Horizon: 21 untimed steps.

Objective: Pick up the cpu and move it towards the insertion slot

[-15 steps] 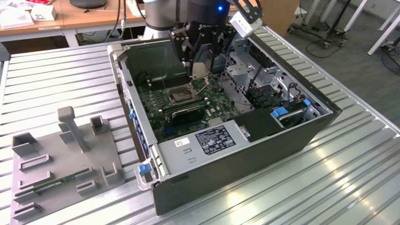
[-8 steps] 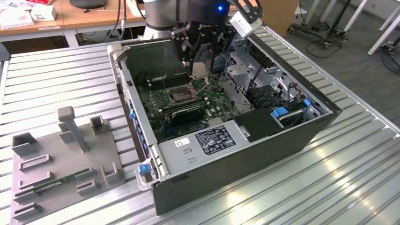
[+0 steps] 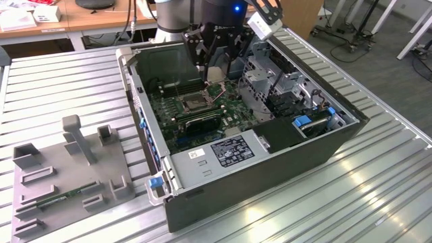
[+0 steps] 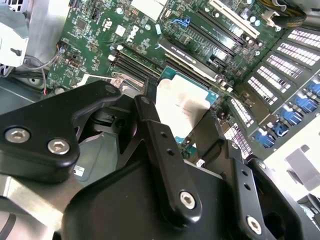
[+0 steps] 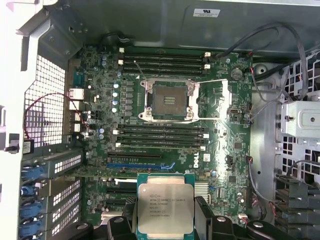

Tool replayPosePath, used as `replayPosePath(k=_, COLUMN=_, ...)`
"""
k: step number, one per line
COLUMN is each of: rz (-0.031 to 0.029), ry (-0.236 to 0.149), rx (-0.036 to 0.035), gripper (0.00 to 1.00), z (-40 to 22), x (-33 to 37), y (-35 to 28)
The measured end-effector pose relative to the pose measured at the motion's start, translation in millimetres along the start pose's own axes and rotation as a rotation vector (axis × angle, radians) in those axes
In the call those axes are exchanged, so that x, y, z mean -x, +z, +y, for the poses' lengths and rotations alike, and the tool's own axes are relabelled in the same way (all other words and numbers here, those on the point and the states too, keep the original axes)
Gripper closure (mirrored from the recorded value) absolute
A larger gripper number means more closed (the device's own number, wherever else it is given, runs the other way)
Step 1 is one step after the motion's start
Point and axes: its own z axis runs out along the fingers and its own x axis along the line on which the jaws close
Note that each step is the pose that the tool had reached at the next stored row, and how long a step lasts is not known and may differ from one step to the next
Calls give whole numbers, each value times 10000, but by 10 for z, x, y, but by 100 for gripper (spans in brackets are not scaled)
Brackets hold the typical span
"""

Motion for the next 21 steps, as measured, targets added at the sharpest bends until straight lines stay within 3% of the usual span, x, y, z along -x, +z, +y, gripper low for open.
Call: replayPosePath(k=21, rz=0, ry=0, rx=45, gripper=46, z=55, x=1, y=7)
